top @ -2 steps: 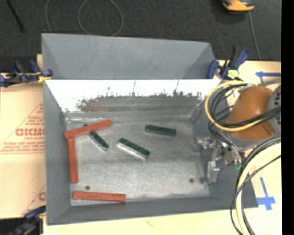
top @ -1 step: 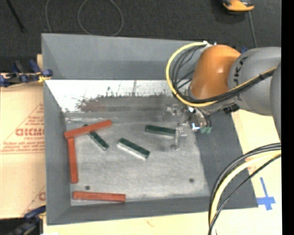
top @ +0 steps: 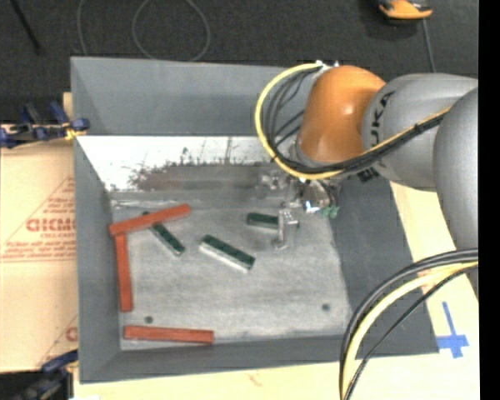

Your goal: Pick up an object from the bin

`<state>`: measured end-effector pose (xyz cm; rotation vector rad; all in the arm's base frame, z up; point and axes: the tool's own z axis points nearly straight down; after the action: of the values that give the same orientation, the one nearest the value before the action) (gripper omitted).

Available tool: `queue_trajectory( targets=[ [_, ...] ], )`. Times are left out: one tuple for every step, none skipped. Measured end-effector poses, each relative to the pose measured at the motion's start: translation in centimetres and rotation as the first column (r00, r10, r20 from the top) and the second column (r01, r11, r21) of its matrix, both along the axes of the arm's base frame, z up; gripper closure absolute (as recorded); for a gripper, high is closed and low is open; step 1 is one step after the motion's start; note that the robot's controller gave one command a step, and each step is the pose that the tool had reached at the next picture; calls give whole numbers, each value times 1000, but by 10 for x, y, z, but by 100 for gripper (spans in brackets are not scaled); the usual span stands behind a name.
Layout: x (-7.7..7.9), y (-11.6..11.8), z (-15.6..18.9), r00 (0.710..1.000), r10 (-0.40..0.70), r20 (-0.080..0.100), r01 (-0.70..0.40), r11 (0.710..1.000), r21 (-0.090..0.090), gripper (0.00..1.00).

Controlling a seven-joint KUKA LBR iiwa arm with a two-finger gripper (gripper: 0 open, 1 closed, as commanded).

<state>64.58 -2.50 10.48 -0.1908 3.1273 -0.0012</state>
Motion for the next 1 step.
queue_trajectory(
  targets=[
    [1, -13, -35, 988, -152, -7, 152, 988, 2, 0]
  ],
)
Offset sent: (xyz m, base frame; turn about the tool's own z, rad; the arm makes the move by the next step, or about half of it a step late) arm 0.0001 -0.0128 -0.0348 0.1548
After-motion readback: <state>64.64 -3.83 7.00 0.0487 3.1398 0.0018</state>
